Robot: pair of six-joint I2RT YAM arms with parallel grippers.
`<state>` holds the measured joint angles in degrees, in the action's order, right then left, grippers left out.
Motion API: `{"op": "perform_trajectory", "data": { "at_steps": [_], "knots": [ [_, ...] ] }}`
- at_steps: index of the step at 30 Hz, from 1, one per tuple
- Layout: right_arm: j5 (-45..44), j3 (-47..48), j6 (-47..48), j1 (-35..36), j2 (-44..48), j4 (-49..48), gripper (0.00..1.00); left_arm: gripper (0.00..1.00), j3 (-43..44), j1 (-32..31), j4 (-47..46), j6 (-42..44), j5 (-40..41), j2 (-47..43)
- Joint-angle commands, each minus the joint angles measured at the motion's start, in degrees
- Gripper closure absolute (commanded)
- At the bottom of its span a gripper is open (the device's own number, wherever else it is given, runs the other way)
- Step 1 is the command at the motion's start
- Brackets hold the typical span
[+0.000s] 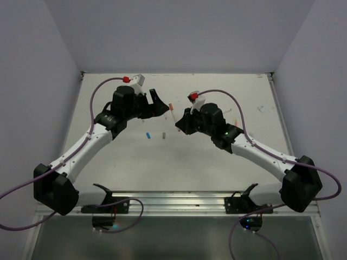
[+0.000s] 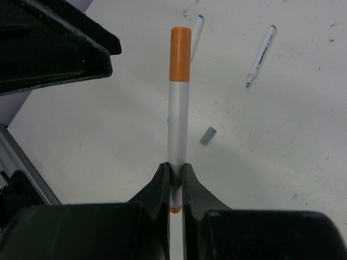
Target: Open the pen caps
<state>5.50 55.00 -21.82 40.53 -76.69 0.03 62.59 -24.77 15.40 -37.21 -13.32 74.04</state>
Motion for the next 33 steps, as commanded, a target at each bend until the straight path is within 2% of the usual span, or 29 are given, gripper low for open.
{"op": "perform_trajectory", "data": {
  "at_steps": [1,11,26,33],
  "knots": [
    [1.8,-1.9,0.2,0.6,2.5,-3.5,1.0,0.11,3.1,-2.4,-5.6,-4.2,4.7,0.3],
    [2.7,-4.9,-0.1,1.1,5.1,-4.8,1.0,0.2,3.7,-6.5,-6.0,-6.4,8.8,2.9],
    [3.1,-5.0,0.7,1.5,5.0,-5.9,1.0,0.55,6.1,-9.3,-4.9,-8.5,12.0,7.1],
    [3.0,-4.4,1.1,1.5,4.6,-6.0,1.0,0.57,6.6,-9.7,-4.3,-8.5,11.7,8.0]
  ]
}}
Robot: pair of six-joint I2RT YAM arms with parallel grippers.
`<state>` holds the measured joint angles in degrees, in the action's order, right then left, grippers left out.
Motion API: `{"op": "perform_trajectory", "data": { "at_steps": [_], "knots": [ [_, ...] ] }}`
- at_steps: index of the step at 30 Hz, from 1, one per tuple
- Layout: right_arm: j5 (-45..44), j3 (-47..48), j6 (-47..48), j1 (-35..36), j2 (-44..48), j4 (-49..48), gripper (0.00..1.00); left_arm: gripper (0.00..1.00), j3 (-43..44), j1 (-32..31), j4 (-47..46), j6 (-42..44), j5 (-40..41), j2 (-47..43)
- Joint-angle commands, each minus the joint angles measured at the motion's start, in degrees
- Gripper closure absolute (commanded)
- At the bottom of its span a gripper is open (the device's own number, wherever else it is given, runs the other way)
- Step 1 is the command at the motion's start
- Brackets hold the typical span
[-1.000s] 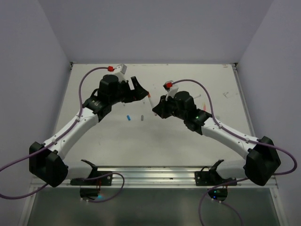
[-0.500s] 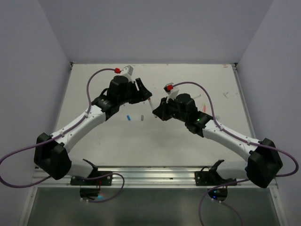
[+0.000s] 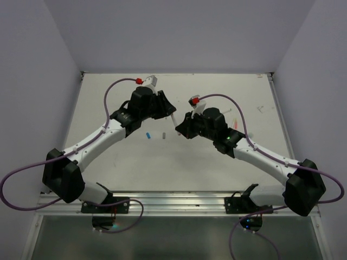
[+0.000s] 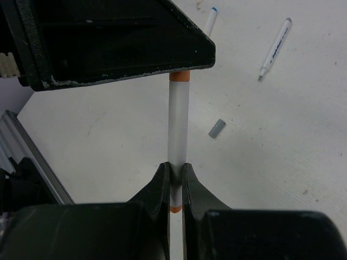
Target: Open the pen caps
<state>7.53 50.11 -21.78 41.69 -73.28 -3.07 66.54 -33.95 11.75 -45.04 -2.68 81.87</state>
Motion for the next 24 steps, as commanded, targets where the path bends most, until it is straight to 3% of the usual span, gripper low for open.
{"op": "perform_trajectory", "data": {
  "at_steps": [1,7,11,13,15,18,24],
  "knots": [
    [1.0,0.6,1.0,0.3,1.2,-2.8,1.0,0.57,2.6,-0.6,-0.6,-0.8,1.1,0.4],
    [1.3,1.0,1.2,0.3,0.9,-2.6,1.0,0.69,3.2,-0.6,-0.7,-0.5,1.1,1.0],
    [1.4,1.0,0.9,0.3,0.7,-2.8,1.0,0.93,3.6,-0.6,-0.8,-0.4,1.0,1.0],
    [1.8,1.0,0.5,0.3,0.4,-2.8,0.86,1.0,3.5,-0.6,-0.6,-0.4,1.1,0.8],
    [2.1,1.2,0.2,0.3,0.2,-3.0,0.67,1.0,3.2,-0.5,-0.6,-0.4,1.1,0.6],
    [2.0,1.3,-0.9,0.3,-0.7,-3.7,0.52,1.0,2.6,-0.6,-0.9,-0.6,0.7,0.0],
    [1.6,3.6,-1.2,0.3,-3.9,-4.7,0.49,1.0,0.6,-0.6,-2.1,-1.2,0.3,-2.1]
  ]
}}
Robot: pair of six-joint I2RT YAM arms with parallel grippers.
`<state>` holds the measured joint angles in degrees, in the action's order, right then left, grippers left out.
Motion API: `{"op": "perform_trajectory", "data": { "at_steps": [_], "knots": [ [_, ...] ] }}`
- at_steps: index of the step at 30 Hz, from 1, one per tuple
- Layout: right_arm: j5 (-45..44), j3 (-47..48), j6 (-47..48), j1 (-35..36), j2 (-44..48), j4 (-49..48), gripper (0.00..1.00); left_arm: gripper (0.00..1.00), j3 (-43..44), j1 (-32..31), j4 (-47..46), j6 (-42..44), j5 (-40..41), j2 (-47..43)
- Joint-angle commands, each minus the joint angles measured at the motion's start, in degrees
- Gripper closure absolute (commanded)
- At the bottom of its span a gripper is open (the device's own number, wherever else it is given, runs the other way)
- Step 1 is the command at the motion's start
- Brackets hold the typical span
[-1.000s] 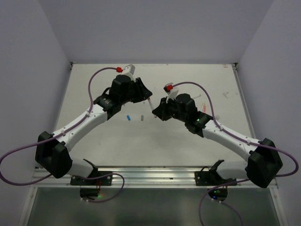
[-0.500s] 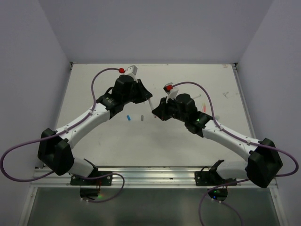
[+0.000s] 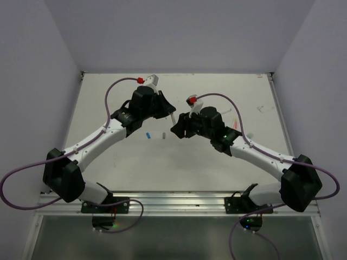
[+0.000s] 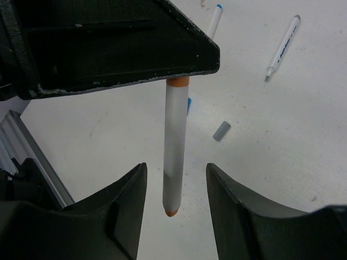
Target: Open the pen caps
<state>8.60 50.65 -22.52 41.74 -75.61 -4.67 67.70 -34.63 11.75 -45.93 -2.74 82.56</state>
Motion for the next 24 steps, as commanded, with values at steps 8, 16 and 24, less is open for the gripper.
{"op": "perform_trajectory", "data": {
  "at_steps": [8,16,24],
  "knots": [
    [1.6,6.3,-0.9,0.3,-5.0,-5.3,0.66,1.0,-2.1,0.1,-3.0,-0.2,0.4,-5.0],
    [3.2,4.4,-1.0,0.3,-4.1,-5.0,1.0,1.0,-0.7,0.4,-4.5,0.8,4.4,-6.0],
    [5.3,-2.3,-0.5,0.3,-1.6,-4.7,1.0,1.0,3.6,4.2,-8.7,0.9,6.3,-7.2]
  ]
}}
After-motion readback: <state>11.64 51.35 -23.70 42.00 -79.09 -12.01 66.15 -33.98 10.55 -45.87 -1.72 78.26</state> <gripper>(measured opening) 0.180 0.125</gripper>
